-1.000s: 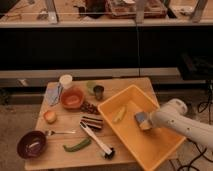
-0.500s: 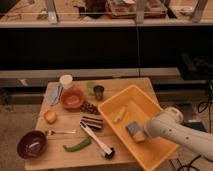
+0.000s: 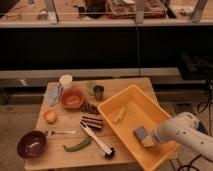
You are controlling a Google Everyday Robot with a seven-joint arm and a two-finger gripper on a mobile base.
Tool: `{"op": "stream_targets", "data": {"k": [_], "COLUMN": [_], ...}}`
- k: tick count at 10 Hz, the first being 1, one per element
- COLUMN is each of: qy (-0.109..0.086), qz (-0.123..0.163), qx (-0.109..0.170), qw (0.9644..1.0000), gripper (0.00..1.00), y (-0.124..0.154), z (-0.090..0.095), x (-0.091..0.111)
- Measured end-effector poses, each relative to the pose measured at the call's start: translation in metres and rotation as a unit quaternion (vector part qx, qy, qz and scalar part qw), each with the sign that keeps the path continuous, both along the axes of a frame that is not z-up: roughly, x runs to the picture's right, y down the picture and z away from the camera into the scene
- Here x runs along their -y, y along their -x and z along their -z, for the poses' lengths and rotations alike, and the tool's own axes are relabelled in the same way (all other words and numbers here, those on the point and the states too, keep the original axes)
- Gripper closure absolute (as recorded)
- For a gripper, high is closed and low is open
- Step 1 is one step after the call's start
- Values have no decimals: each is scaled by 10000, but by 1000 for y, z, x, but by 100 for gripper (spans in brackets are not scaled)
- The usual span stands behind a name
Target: Wipe tray with sponge
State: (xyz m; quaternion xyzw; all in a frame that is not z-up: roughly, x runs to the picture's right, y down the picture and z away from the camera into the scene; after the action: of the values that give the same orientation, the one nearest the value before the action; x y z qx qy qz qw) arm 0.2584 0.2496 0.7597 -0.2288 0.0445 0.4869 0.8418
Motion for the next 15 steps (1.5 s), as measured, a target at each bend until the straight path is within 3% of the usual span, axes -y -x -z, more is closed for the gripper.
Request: {"op": "stream_targets", "data": {"k": [2,4,7,9,11,13,15], "qy": [-93,-150,-197,-238,-240,-139,7], "qz": [-169,-211,-134,-19,104,189,208], "qx": [-257,-363,-271,-65,173,335,318], "qw": [9995,9990,9993,9997,9995,9992,9993], "gripper": [100,100,100,100,100,100,100], "y": [-22,-24,13,46,61,63,54], "z": [-11,-29,-47,-50,-39,-17,-2], "x": [18,39,52,55,48,22,-6]}}
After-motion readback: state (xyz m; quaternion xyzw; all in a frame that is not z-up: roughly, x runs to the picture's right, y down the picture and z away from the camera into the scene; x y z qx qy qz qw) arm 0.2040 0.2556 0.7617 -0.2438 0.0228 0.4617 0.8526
